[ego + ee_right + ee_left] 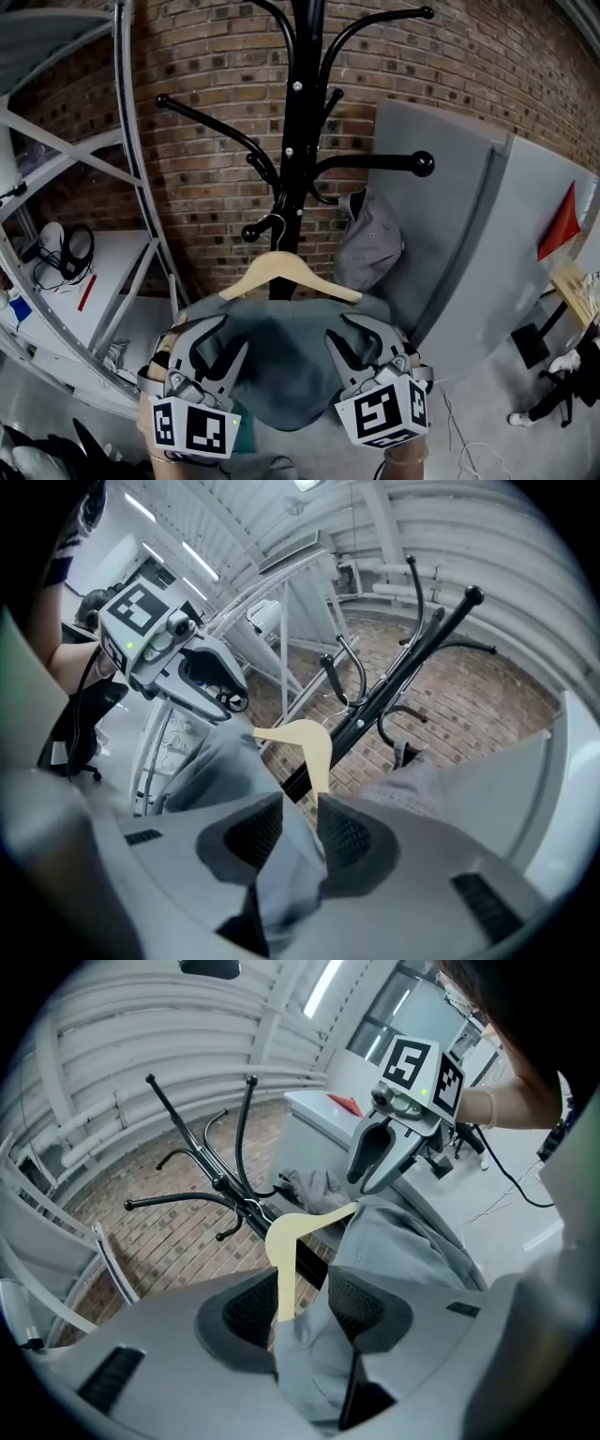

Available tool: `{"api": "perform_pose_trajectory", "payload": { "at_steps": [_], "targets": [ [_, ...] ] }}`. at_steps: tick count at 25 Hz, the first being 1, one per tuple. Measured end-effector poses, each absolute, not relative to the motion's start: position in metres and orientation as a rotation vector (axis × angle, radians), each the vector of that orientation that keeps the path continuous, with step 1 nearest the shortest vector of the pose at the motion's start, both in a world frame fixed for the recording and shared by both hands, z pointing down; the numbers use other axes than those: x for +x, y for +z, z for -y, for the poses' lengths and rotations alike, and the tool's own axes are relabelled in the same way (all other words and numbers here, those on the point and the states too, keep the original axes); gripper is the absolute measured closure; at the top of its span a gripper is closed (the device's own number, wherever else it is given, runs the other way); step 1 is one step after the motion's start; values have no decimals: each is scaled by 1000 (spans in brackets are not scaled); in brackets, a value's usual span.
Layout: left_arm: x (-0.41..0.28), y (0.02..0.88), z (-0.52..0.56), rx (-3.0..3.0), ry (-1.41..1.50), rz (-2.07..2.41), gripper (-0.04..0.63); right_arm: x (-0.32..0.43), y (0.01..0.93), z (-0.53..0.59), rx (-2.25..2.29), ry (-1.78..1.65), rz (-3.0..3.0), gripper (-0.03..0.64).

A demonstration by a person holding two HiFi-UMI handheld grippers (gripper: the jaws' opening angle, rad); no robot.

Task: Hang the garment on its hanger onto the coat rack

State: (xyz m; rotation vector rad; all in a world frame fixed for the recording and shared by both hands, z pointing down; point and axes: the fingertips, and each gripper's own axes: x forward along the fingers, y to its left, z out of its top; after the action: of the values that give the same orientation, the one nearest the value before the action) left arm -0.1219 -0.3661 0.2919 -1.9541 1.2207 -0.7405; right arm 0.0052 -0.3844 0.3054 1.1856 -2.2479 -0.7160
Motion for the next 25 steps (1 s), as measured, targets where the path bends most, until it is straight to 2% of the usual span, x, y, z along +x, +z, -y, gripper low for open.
{"api": "perform_pose_trajectory", "payload": {
  "at_steps": [5, 8, 17, 25],
  "targets": [
    [-111, 292, 337, -1986, -748, -1220, 425, 17, 312, 364, 1182, -685, 2229, 499],
    [-110, 290, 323, -1956, -750, -1252, 484, 23, 313, 350, 1171, -678, 2227, 503],
    [-102, 292, 290, -1936, -734, -1322, 587, 29, 314, 314, 1138, -694, 2258, 537],
    [-99, 290, 280, -1964, -658, -1318, 592, 32, 314, 309, 1158, -709, 2238, 565]
  ]
}}
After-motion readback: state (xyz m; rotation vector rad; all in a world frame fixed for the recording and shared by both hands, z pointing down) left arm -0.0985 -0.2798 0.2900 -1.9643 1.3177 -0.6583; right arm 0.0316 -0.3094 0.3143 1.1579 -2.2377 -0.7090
